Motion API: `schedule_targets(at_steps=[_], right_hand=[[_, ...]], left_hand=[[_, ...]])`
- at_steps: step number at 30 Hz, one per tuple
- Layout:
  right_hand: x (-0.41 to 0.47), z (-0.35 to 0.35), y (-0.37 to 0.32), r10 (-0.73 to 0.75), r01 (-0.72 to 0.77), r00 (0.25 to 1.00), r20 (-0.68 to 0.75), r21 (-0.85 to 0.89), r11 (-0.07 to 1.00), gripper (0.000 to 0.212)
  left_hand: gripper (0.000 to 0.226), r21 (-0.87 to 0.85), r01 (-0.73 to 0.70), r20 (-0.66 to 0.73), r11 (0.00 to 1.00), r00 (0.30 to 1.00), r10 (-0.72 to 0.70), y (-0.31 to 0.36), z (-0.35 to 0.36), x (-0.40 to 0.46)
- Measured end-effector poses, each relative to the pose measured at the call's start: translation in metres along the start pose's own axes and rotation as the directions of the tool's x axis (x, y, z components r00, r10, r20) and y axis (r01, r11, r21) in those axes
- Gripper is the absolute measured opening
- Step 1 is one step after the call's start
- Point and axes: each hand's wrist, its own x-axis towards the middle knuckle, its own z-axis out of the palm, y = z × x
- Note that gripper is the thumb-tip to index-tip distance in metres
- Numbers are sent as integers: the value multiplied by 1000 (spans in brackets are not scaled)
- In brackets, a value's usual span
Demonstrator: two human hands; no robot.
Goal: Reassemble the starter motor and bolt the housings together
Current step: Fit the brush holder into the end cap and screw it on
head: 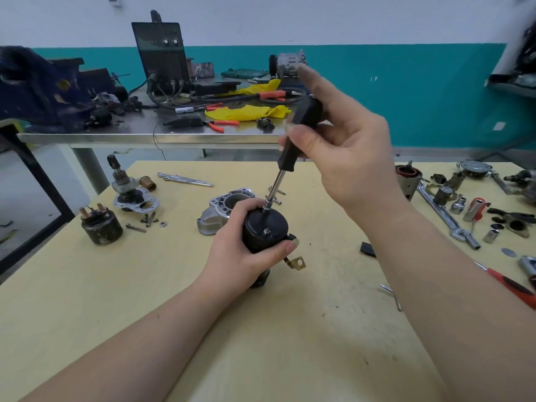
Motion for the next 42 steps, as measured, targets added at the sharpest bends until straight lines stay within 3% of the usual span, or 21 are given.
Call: schedule_targets(at_steps=[4, 6, 10, 11, 14, 16, 19, 22, 24, 29, 35, 39, 40, 42], right_hand=[[0, 7, 4, 0, -5, 994, -110, -43, 999, 50], [1, 4, 3, 13, -13, 999, -31, 1, 1000, 47], [4, -14, -2, 28, -72, 962, 272, 154, 985, 61], [5, -17, -2, 16, -55, 962, 271, 136, 989, 61], [1, -7, 2, -31, 30, 999, -18, -47, 998, 44], [-4, 5, 6, -111, 75, 982, -156, -216, 973, 30], [-3, 7, 7, -114, 84, 988, -105, -254, 964, 33], [3, -5, 1, -18, 23, 991, 131, -36, 999, 48], [5, -10, -2, 4, -10, 980, 197, 30, 999, 55], [1, 2, 1, -25, 2, 994, -105, -214, 977, 41], [4, -10, -2, 53, -62, 975, 216, 36, 997, 61], [1, -2, 2, -18, 1, 997, -75, -215, 977, 46], [0, 1, 3, -48, 17, 993, -109, -271, 962, 43], [-1, 3, 4, -49, 36, 998, -43, -262, 964, 45]], left_hand=[[62, -3, 2, 2, 1000, 1000, -2, 0, 0, 0], [63, -11, 9, 7, 1000, 1000, -9, -1, 0, 0], [62, -8, 4, 3, 1000, 1000, -4, 0, 0, 0], [62, -8, 0, 5, 1000, 1000, 0, 0, -1, 0], [62, 2, 3, 2, 1000, 1000, -3, 0, -1, -1], [61, 4, 7, -4, 1000, 1000, -7, -1, 0, -1], [59, 15, -7, -13, 1000, 1000, 7, 0, 0, 0], [60, 1, -2, -12, 1000, 1000, 2, 2, -1, 0], [61, -14, 10, -5, 1000, 1000, -10, 3, -1, -1], [60, -16, 23, -2, 1000, 1000, -23, 3, 0, -1], [62, -37, 40, 17, 998, 999, -39, 3, -1, 0], [62, -40, 48, 21, 998, 999, -47, 4, 0, 1], [62, -41, 50, 21, 998, 999, -49, 4, 0, 1], [63, -41, 54, 24, 998, 998, -54, 4, 0, 1]])
